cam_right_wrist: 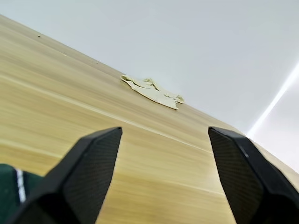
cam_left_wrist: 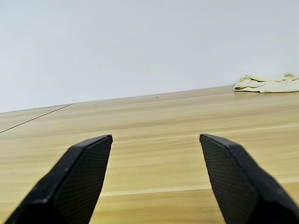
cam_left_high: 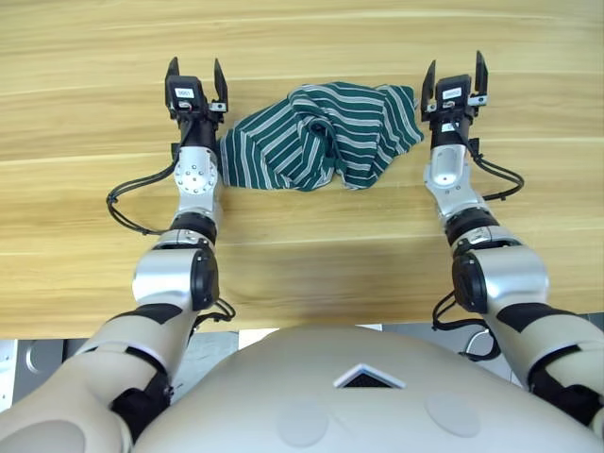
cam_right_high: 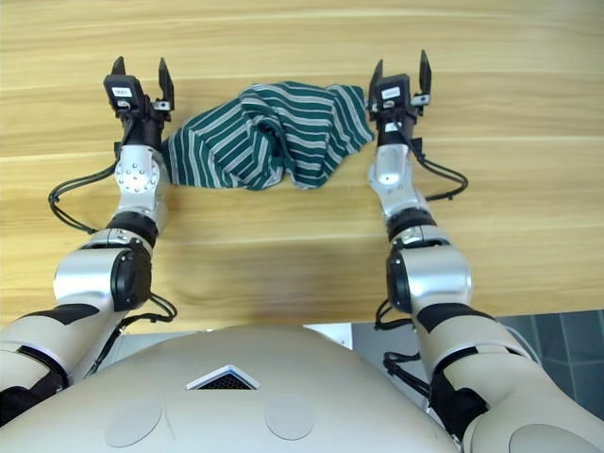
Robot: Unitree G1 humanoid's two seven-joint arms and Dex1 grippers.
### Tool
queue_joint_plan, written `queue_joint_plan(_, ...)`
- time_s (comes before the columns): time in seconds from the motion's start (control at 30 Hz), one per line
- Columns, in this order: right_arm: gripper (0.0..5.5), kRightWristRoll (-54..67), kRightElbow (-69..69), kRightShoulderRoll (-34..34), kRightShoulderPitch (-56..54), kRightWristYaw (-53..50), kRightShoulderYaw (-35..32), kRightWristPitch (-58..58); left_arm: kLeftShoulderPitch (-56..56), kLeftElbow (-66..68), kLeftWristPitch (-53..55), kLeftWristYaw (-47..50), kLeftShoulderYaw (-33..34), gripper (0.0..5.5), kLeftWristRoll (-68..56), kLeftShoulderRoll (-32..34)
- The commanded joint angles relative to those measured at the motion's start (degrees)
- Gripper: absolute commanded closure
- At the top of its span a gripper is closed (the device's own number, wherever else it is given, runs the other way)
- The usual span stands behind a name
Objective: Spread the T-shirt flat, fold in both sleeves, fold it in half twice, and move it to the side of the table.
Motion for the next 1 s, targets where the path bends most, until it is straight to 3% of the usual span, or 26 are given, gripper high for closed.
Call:
queue_joint_plan(0.03, 2.1, 0.4, 0.3, 0.2, -0.4, -0.3, -0.2, 0.3, -0.8, 0.1, 1.0, -1.8, 0.8, 2.0, -1.7, -0.5)
queue_joint_plan(0.33, 2.1, 0.3, 0.2, 0.8, -0.5, 0.2, 0.2, -0.3, -0.7, -0.4, 1.5, -7.5, 1.7, 2.0, -3.7, -1.7)
queue_joint_plan(1.0, 2.1, -0.7, 0.2, 0.8, -0.2, -0.4, 1.9, -0.9, -0.1, -0.4, 0.0, -4.3, -1.4, 2.0, 0.7, -1.0)
